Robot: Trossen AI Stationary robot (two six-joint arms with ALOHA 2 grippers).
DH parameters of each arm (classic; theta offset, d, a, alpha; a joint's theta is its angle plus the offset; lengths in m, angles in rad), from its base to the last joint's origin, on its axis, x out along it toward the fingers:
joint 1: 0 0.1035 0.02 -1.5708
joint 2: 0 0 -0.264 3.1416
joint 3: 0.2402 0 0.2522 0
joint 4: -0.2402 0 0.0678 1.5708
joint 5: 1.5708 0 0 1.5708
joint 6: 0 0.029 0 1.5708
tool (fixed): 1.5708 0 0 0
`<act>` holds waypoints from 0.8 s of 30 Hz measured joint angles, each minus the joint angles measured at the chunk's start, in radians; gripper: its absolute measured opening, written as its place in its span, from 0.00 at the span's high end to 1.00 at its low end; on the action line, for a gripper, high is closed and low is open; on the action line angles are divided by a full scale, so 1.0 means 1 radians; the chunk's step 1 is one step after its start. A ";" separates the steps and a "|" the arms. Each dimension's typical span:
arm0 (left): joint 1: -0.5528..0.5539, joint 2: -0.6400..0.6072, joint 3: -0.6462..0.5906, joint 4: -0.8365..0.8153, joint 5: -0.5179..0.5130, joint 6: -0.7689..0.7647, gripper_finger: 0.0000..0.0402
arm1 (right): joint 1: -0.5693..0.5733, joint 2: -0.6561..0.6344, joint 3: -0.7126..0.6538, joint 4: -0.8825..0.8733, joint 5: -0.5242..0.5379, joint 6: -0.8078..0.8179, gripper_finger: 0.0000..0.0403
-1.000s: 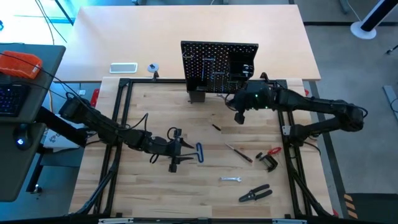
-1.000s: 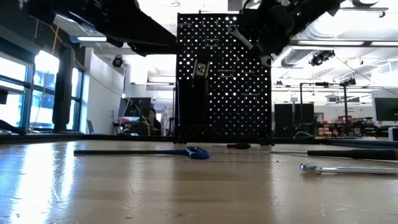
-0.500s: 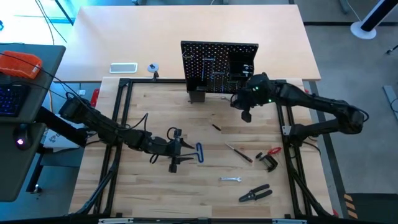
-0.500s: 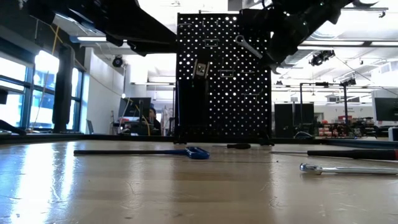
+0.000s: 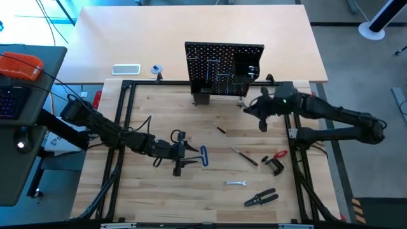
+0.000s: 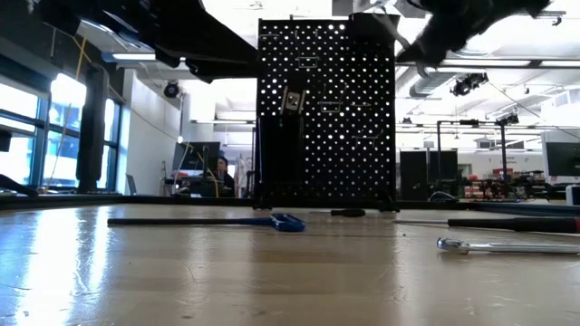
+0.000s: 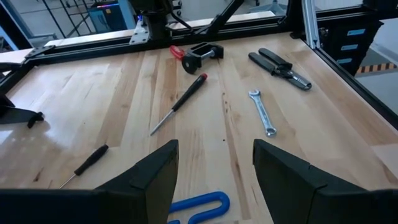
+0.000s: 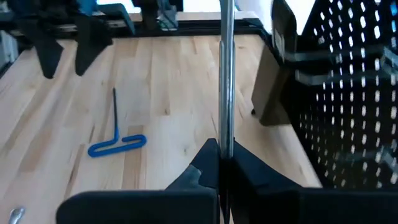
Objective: Hang tools onto peg board
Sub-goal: Hang the left wrench on the pegboard
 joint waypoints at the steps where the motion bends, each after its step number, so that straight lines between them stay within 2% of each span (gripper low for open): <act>1: 0.000 0.000 0.000 0.001 0.000 0.000 0.51 | 0.004 -0.030 -0.051 0.034 0.006 0.025 1.00; 5: 0.000 0.000 0.000 0.003 0.000 0.001 0.51 | 0.033 -0.098 -0.301 0.330 0.008 0.138 1.00; 7: 0.002 0.000 0.000 0.003 0.000 0.007 0.51 | 0.048 -0.084 -0.408 0.511 0.003 0.172 1.00; 10: 0.010 0.000 0.000 0.002 0.000 0.008 0.51 | 0.050 -0.020 -0.493 0.762 0.004 0.198 1.00; 18: 0.039 0.000 0.000 0.005 0.000 0.009 0.51 | 0.040 0.209 -0.482 0.990 -0.019 0.166 1.00; 24: 0.055 0.000 0.000 0.005 0.000 0.009 0.51 | -0.009 0.274 -0.479 1.060 -0.034 0.146 1.00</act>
